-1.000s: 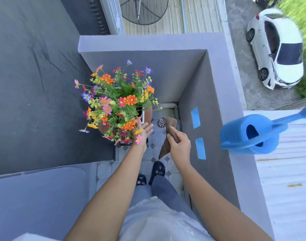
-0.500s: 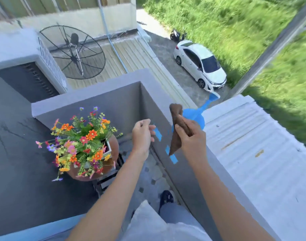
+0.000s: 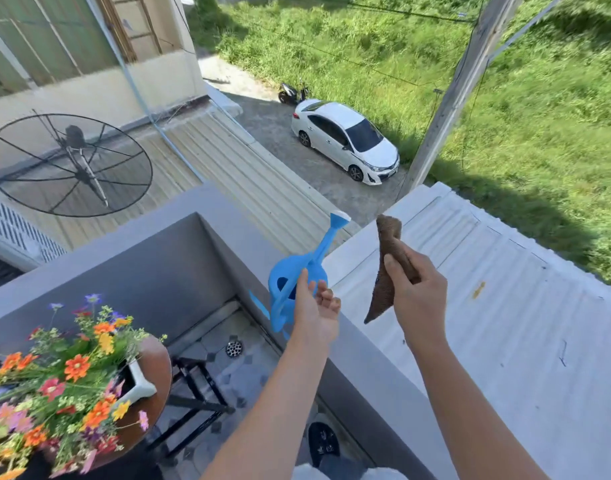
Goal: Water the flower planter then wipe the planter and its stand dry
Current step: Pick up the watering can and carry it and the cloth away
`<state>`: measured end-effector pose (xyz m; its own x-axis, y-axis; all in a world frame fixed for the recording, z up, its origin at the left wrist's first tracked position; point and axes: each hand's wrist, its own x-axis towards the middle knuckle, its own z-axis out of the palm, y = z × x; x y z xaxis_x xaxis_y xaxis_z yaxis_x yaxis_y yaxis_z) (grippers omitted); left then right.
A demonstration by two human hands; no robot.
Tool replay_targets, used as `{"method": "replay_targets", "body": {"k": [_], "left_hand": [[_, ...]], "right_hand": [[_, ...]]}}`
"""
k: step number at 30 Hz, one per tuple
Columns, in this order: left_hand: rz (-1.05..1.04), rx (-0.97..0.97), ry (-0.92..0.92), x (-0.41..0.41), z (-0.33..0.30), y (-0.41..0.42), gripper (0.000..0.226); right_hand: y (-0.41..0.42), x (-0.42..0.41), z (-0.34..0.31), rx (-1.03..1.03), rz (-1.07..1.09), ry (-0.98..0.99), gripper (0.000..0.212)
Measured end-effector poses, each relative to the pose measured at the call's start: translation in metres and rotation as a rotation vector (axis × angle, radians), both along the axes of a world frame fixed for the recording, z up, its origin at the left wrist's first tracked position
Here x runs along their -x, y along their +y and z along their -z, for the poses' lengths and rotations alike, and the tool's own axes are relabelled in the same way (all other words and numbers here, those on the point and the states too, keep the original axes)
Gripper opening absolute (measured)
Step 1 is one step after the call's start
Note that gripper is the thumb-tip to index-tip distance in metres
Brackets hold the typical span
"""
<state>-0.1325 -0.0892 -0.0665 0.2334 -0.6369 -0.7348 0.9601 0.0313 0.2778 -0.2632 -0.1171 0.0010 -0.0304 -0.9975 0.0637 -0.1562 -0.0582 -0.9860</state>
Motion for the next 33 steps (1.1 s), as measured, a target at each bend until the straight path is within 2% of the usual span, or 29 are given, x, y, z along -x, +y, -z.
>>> {"method": "replay_targets", "body": {"k": [6, 10, 12, 16, 22, 27, 33], "left_hand": [[-0.159, -0.058, -0.104, -0.007, 0.024, -0.048, 0.05], [-0.17, -0.098, -0.196, -0.013, 0.025, -0.053, 0.03], [-0.143, -0.169, -0.298, -0.023, 0.025, -0.043, 0.025], [-0.1, -0.23, -0.528, -0.06, 0.024, -0.014, 0.032], [0.087, -0.319, -0.818, -0.117, 0.039, 0.042, 0.041], [0.241, -0.398, -0.899, -0.169, 0.113, 0.082, 0.045], [0.391, -0.489, -0.931, -0.214, 0.244, 0.097, 0.043]], "right_hand": [[-0.041, 0.0, 0.008, -0.026, -0.097, -0.014, 0.031], [-0.059, -0.014, 0.019, -0.047, -0.217, -0.03, 0.025], [-0.061, -0.025, 0.023, -0.068, -0.273, -0.044, 0.026], [-0.055, -0.057, 0.033, -0.116, -0.435, -0.075, 0.023], [-0.024, -0.121, 0.057, -0.196, -0.614, -0.048, 0.024], [0.004, -0.176, 0.123, -0.27, -0.638, 0.012, 0.025], [0.044, -0.228, 0.251, -0.457, -0.526, 0.053, 0.029]]}}
